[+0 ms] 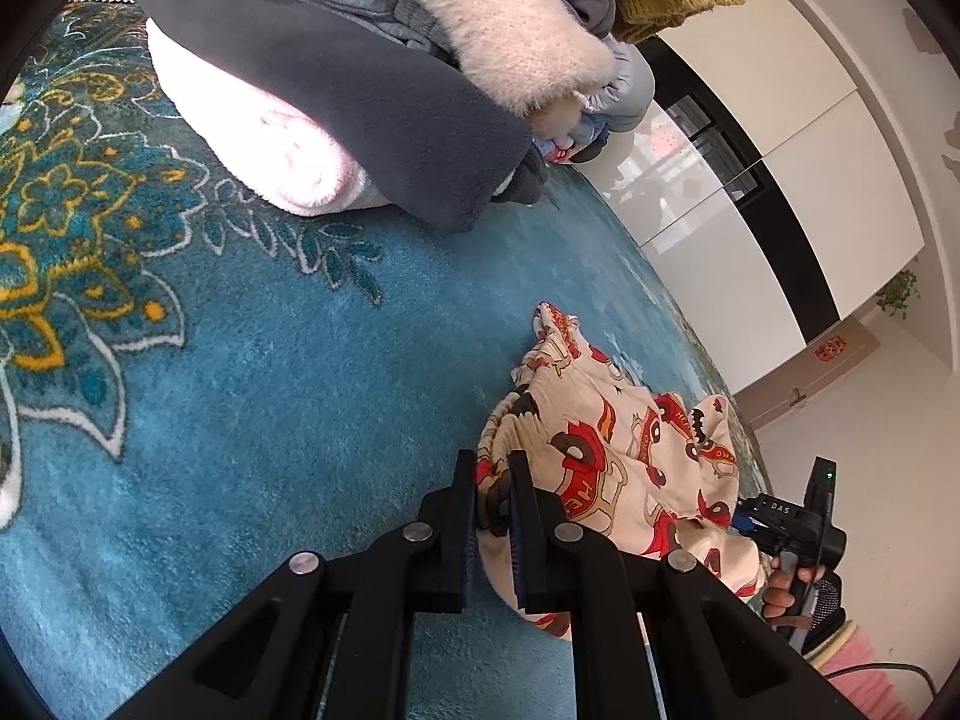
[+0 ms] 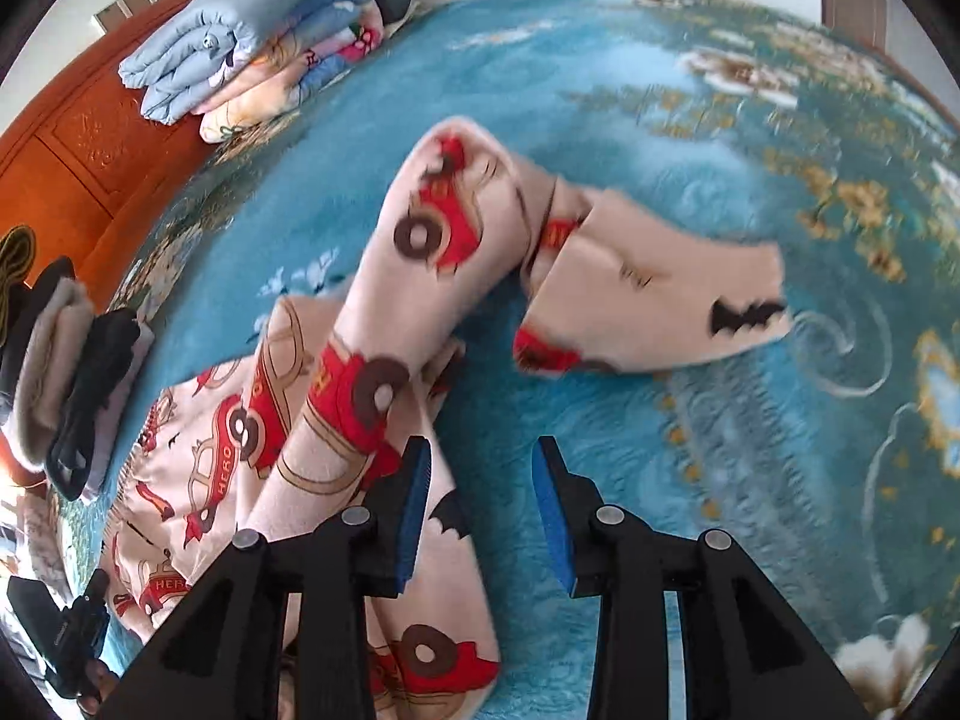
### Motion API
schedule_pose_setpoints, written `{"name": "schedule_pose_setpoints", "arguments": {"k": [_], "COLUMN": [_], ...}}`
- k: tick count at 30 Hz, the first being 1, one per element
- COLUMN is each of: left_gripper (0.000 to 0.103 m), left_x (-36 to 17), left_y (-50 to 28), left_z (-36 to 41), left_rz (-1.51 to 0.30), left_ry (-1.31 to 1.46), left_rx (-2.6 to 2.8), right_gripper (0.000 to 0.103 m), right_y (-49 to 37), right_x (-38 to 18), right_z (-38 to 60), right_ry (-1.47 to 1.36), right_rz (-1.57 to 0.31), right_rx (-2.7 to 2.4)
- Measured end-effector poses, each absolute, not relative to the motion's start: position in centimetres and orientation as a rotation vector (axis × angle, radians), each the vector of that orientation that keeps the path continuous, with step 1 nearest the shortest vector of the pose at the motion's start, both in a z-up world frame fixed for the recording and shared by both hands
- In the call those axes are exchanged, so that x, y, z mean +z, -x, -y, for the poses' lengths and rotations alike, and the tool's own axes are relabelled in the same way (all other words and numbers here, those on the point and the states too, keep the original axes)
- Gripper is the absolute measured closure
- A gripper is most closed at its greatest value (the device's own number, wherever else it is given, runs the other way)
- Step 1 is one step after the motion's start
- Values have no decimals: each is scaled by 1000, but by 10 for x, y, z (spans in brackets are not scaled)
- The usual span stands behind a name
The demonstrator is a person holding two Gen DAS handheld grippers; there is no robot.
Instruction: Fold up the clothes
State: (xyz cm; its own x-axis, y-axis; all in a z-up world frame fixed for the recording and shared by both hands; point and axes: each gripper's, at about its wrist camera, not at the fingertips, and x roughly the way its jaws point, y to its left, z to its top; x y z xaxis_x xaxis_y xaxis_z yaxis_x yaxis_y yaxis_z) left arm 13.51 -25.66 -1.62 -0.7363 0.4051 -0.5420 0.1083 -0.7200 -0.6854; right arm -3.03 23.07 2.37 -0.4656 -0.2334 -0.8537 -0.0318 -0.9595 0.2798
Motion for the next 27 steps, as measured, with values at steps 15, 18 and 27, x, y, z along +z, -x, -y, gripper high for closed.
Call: {"name": "schedule_pose_setpoints", "arguments": {"k": [15, 18, 27], "left_gripper": [93, 94, 93], "left_x": [10, 12, -1], "left_y": [-155, -158, -158], "left_z": [256, 257, 266], "left_rz": [1036, 1061, 1151], "left_ry": [834, 803, 873], "left_rx": [2572, 2545, 2515], "right_gripper": [103, 103, 103], "right_y": [-58, -90, -96], "right_x": [122, 158, 134], "right_z": [-248, -264, -279], "right_ry": [-1231, -1102, -1223], "right_rz": [398, 403, 487], "right_rx": [-2808, -2885, -2761]}}
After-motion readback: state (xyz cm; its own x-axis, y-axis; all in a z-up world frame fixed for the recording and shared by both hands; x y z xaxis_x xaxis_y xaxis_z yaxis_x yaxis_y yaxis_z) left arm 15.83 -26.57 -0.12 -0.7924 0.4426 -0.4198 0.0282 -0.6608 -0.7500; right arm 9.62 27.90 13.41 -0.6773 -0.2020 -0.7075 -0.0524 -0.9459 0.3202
